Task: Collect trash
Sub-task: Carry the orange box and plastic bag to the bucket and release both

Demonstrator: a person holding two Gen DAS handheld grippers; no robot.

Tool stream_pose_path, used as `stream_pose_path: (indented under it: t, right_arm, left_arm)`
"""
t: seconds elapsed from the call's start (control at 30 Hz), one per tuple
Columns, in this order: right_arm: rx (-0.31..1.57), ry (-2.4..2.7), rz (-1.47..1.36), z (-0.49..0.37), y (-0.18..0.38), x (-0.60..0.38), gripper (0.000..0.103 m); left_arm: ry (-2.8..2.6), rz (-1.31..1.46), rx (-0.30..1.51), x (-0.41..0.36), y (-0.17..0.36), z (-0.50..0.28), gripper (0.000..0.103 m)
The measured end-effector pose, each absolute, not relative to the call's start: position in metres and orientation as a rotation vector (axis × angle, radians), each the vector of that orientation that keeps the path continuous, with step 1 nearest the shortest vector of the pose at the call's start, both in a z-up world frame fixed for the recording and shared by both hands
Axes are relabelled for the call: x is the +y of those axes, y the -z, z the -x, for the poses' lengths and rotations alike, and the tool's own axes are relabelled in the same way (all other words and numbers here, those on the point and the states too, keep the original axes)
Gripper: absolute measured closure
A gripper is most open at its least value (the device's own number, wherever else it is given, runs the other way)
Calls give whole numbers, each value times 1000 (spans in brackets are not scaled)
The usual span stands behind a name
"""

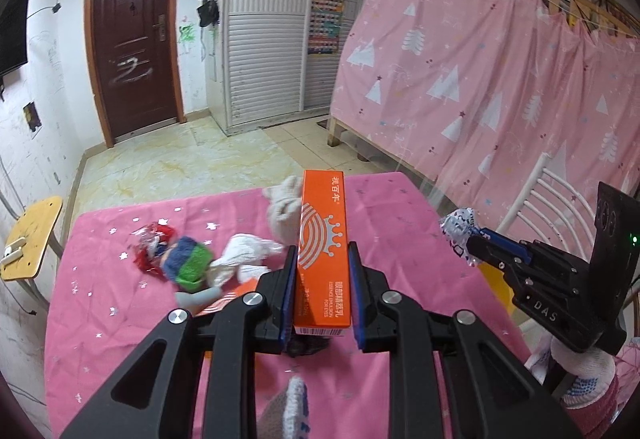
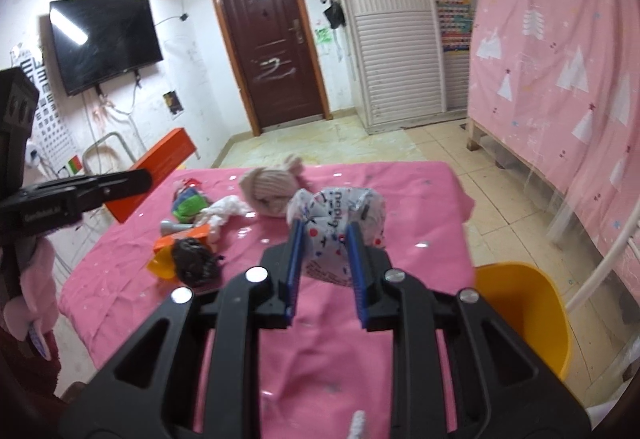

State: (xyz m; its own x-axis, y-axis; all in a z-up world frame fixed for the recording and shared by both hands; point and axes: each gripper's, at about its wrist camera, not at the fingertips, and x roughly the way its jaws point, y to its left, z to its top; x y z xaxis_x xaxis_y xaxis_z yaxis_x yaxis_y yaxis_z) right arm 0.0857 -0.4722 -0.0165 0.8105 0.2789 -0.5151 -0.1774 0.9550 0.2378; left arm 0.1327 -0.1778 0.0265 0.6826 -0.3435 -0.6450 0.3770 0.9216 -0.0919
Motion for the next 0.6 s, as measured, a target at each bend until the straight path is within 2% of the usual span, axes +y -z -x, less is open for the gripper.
stream_pose_path:
  t: [0.6]
  right_arm:
    - [630,-56,-283,-75,66,-569,81]
  left_arm:
    - [538,-157,740,-289,-17,-116,88]
